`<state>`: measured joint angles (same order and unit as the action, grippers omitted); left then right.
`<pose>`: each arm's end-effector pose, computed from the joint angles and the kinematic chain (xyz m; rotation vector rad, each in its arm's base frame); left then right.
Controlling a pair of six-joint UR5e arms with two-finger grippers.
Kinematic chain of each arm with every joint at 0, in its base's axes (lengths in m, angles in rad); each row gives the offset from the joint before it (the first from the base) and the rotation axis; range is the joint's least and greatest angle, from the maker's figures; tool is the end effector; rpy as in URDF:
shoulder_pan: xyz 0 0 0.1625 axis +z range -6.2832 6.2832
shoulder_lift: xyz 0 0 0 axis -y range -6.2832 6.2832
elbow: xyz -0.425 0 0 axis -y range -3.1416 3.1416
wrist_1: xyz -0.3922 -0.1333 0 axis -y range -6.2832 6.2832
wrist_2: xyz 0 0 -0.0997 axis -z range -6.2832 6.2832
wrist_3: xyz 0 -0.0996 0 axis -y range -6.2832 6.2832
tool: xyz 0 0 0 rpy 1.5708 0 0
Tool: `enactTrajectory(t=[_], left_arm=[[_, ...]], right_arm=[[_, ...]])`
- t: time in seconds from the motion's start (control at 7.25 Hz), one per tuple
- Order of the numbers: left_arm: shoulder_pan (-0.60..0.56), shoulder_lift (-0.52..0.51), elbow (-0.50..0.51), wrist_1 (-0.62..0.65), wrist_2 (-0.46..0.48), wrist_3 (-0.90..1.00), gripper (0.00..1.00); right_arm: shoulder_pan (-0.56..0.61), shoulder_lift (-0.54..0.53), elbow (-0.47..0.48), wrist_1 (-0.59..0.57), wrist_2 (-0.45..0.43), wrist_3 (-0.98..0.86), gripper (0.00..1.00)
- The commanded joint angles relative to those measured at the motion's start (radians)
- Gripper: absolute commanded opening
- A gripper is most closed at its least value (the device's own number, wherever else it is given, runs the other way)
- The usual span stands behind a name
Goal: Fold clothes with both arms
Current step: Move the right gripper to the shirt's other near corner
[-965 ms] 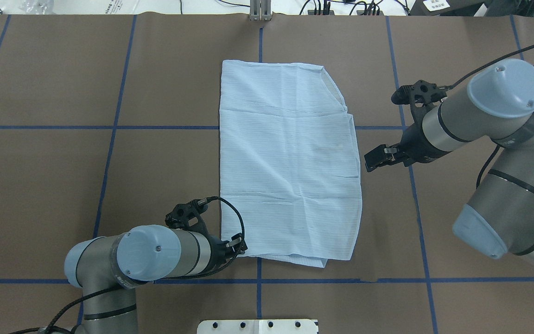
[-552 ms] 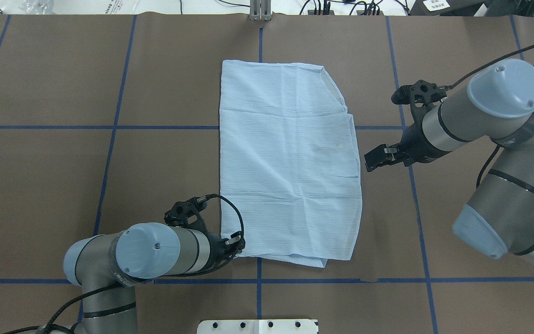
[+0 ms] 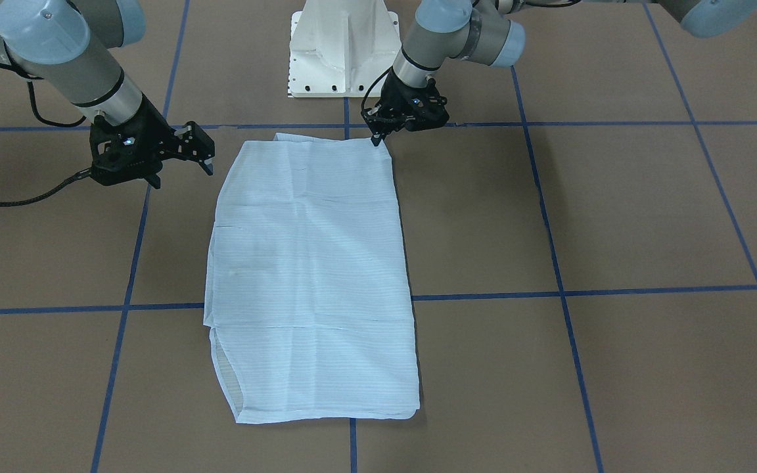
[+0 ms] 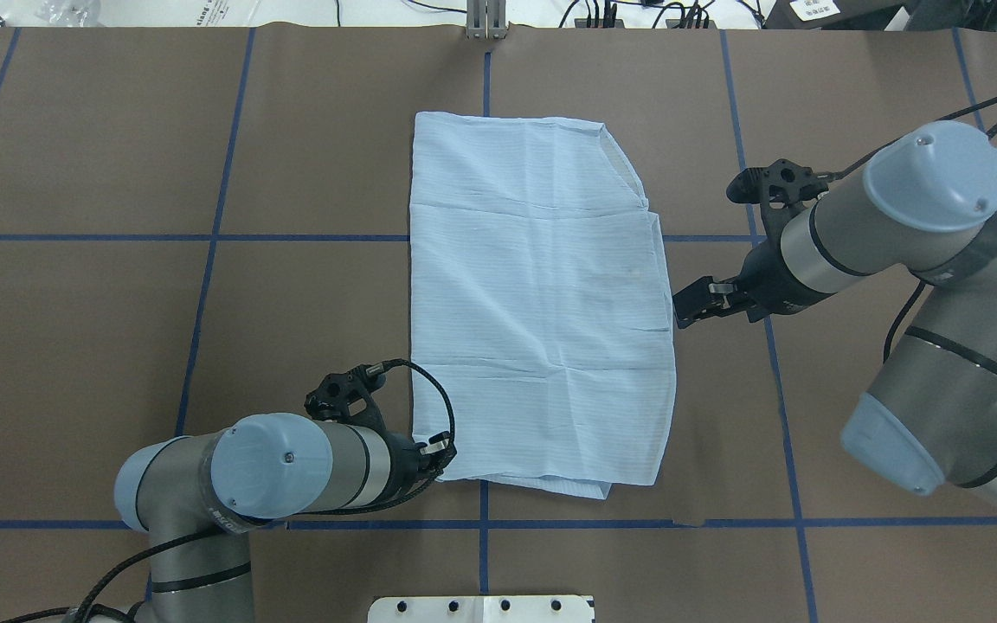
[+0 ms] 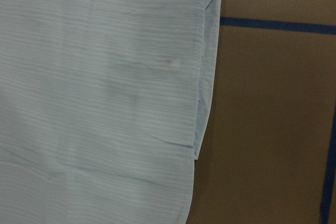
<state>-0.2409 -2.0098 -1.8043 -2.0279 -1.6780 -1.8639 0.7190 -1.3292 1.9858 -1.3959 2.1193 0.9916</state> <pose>0.5724 -0.2669 0.2550 -0.1260 1.1347 -0.4148 -0.3545 -0.4184 0.3193 0.0783 -0.9555 -0.0990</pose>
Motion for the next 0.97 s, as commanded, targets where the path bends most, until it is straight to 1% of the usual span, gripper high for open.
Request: enactTrajectory(t=[0.0,0.14,0.41,0.55,0.69,0.83], left_arm=[[-0.006,0.000,-0.001,0.000,0.000,0.000,0.00],[-0.008,-0.001,-0.001,0.000,-0.002,0.000,0.00],[-0.009,-0.001,-0.001,0.000,-0.002,0.002,0.00],[-0.014,-0.001,-0.001,0.000,-0.002,0.002,0.00],[-0.015,-0.001,-0.001,0.000,-0.002,0.002,0.00],[-0.018,-0.001,-0.001,0.000,-0.002,0.002,0.00]], right_arm=[[-0.097,0.007,0.033,0.000,-0.077,0.193,1.00],[-0.169,0.015,0.063,-0.002,-0.155,0.331,1.00],[-0.303,0.033,0.062,-0.006,-0.293,0.557,1.00],[-0.352,0.054,0.056,-0.015,-0.326,0.673,1.00],[-0.390,0.083,0.042,-0.073,-0.338,0.793,1.00],[-0.412,0.146,0.019,-0.177,-0.344,0.855,1.00]])
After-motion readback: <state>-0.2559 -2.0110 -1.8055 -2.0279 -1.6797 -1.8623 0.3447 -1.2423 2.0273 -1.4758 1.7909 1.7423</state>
